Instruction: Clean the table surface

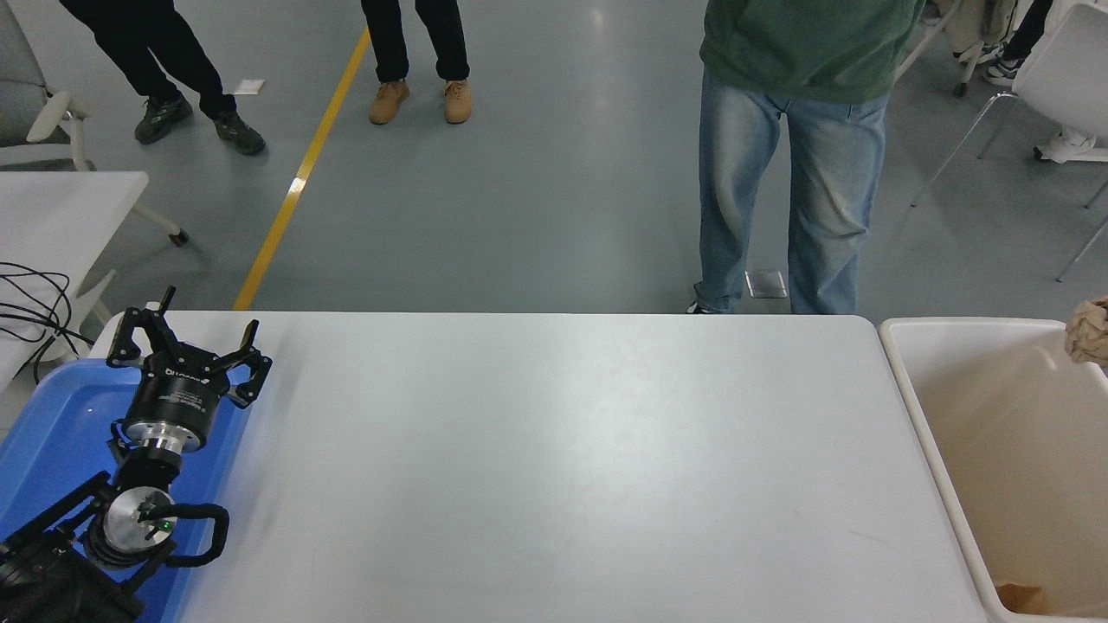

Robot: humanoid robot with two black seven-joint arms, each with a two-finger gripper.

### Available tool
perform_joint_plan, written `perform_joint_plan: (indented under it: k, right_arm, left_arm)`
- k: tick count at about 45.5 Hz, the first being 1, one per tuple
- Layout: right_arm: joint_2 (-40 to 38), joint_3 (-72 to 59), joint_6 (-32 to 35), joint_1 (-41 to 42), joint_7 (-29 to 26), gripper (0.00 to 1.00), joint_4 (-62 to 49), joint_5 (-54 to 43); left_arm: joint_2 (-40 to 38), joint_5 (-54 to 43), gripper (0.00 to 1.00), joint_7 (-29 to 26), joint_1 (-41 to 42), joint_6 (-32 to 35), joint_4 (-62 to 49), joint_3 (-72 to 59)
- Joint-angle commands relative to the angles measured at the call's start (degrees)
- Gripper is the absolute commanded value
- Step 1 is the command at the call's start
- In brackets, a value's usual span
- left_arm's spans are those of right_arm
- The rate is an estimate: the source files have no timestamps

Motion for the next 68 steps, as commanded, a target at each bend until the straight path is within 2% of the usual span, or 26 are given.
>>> perform_joint_plan:
  k: [1, 21, 41, 54, 68]
  right_arm:
    - [9.6, -1.2, 0.1, -4.4, -5.6, 0.0, -15.5, -0.7]
    - [14.5, -3.4, -3.4, -7.5, -7.0, 0.0, -16.1, -0.6]
    - [19.6, -2.4, -13.5, -2.9, -8.3, 0.0, -16.1, 0.5]
    - [22.6, -3.2, -15.2, 0.3, -8.5, 0.0, -16.1, 0.4]
    - [22.7, -3.2, -18.9, -0.1, -9.2, 0.0, -16.2, -0.3]
  left_arm:
    - [0.0, 0.0, 0.99, 0.0, 0.0, 0.0, 0.0, 0.0]
    - [0.0, 0.0, 0.99, 0.0, 0.0, 0.0, 0.0, 0.0]
    - [0.0, 0.0, 0.99, 0.0, 0.0, 0.0, 0.0, 0.0]
    - [0.0, 0.0, 0.99, 0.0, 0.0, 0.0, 0.0, 0.0]
    - [0.1, 0.0, 0.99, -0.1, 0.0, 0.0, 0.0, 0.0]
